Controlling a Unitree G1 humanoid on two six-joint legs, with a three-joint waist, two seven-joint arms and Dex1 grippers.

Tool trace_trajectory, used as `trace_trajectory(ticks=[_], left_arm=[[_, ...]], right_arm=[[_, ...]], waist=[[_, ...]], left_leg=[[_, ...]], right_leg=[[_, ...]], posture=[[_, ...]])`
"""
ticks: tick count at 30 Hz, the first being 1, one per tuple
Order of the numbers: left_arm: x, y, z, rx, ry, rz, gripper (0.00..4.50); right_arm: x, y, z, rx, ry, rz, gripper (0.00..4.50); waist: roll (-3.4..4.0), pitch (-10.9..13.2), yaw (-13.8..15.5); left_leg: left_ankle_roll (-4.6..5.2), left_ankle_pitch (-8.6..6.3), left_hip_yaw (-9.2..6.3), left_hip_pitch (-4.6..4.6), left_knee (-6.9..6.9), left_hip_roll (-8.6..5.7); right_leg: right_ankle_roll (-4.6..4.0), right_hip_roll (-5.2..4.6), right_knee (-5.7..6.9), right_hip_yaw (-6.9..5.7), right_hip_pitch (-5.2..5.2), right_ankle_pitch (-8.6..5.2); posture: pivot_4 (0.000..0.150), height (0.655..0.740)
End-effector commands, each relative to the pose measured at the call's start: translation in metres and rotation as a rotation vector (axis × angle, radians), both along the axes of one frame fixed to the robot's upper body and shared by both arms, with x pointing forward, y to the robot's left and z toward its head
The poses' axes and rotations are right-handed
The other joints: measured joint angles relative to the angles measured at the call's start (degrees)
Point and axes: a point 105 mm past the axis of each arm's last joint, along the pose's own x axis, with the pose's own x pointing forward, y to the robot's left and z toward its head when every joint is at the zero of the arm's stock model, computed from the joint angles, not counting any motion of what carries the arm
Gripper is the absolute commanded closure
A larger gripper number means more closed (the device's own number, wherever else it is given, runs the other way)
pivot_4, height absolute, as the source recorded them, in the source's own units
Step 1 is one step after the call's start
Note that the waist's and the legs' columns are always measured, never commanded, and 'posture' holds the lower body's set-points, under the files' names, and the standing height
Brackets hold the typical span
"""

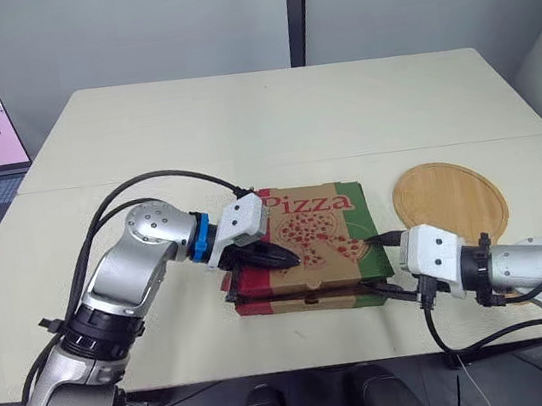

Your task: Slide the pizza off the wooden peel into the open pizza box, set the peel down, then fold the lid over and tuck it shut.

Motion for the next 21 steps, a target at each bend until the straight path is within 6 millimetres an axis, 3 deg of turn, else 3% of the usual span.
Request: trace_trajectory(ticks=[1,6,12,18,21], left_arm=[[-0.003,0.004,-0.007,0.032,-0.002,0.002,4.5],[0.0,0.007,-0.011,0.041,-0.009,0.025,4.5],[0.002,0.007,-0.011,0.033,-0.014,0.045,4.5],[0.002,0.006,-0.011,0.029,-0.015,0.048,4.5],[0.002,0.005,-0.01,0.027,-0.016,0.05,4.5]], right_arm=[[-0.002,0.001,0.005,0.01,-0.02,-0.012,1.14],[-0.006,-0.006,0.013,0.082,0.016,-0.051,1.14],[-0.018,-0.039,0.018,0.131,0.15,-0.131,1.14],[0.003,-0.055,0.004,0.109,0.141,-0.229,1.14],[0.009,-0.052,-0.012,0.082,0.146,-0.215,1.82]], waist=[[0.0,0.0,0.0],[0.01,0.0,0.0],[0.0,-0.1,0.1],[0.0,-0.1,-0.1],[0.0,-0.1,0.0]], left_leg=[[0.0,0.0,0.0,0.0,0.0,0.0],[0.0,0.0,0.0,0.01,0.01,0.0],[0.0,0.0,0.0,0.03,0.01,-0.01],[0.0,0.0,0.04,0.12,0.03,0.0],[0.0,0.0,0.03,0.12,0.04,-0.01]], right_leg=[[0.0,0.0,0.0,0.0,0.0,0.0],[0.0,0.0,0.01,0.0,0.01,0.0],[0.0,-0.01,0.0,-0.01,0.06,0.0],[0.0,0.01,0.11,0.04,0.07,0.0],[-0.01,0.01,0.15,0.04,0.07,0.0]], posture=[[0.15,0.7316],[0.15,0.7316],[0.15,0.7316],[0.15,0.7316],[0.15,0.7316]])
